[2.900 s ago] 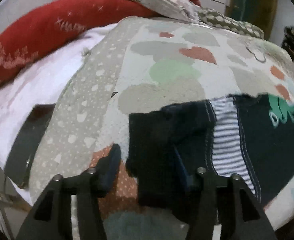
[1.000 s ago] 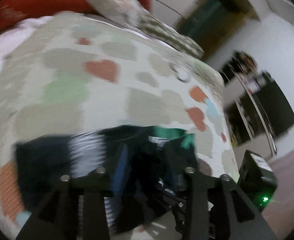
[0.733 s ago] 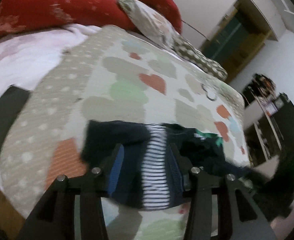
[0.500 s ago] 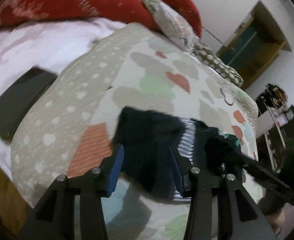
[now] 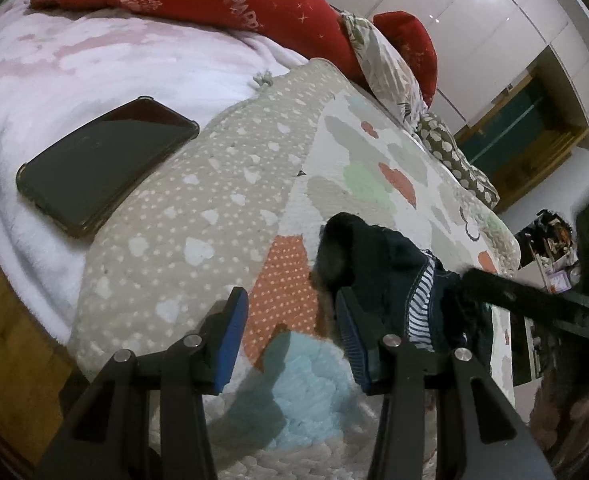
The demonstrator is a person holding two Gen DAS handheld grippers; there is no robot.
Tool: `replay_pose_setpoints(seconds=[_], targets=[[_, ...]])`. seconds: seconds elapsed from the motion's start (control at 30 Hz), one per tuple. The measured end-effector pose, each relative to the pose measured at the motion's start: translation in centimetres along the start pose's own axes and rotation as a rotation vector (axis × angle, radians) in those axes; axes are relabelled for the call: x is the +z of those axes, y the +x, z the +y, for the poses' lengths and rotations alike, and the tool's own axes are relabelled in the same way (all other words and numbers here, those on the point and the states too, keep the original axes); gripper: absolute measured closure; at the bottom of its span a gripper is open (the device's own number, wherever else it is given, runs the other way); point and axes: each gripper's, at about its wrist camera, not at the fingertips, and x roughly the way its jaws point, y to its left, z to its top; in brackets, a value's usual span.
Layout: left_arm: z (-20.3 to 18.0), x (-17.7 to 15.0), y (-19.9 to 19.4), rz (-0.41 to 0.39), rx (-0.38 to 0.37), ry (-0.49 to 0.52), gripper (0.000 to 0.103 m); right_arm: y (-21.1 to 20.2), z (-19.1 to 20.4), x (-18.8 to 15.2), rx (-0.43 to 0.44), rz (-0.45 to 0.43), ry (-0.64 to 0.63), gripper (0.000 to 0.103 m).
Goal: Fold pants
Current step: 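Fold the pants over with the right tool toward the left tool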
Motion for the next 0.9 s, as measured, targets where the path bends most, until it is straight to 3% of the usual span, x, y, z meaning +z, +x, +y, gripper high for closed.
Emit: replay_pose_setpoints(seconds=[0.1,0.27,0.37,0.4,0.53,0.7,0.73,0.77,0.83,0.9], targets=[[0.3,-0.3,0.0,0.004,-0.014,-0.001,0.059,4.0,2.5,2.0,0.017,0.119,0.002,0.035],[0.5,-0.8,0.9,0.024,-0.045,-0.001,0.048,10.7,4.8,3.6,-0.12,0.262,-0.032,0.029],[0.2,-1.1,1.3,0.022,-0.07,0.006,0.044,12.8,5.4,3.4,-0.213,0.299,-0.081,0.026],[0.0,-1.1,1.3,0.021,-0.074,0.011,0.044,12.9,5.6,3.3,-0.226,0.295,-0.096,0.029],[-1.3,-1.5,1.9,0.03,-0.117,0.029,0.044,11.4,5.5,3.2,-0.229,0.25,-0.107,0.07],[-4.3,-2.1,2.8,0.017,-0.133,0.108,0.044,8.4,4.3,2.9,-0.144,0.193,-0.048,0.076],[-5.2,-2.2,3.2,0.022,-0.125,0.14,0.051,8.0,4.1,2.8,-0.128,0.182,-0.038,0.077],[-5.9,-2.1,3.6,0.029,-0.125,0.16,0.07,7.3,3.8,2.6,-0.112,0.166,-0.026,0.077],[-7.3,-1.9,4.1,0.062,-0.139,0.187,0.09,6.3,3.3,2.5,-0.089,0.145,-0.011,0.079],[-8.8,-1.7,3.8,0.054,-0.143,0.211,0.09,5.3,2.4,2.4,-0.064,0.116,0.013,0.079]])
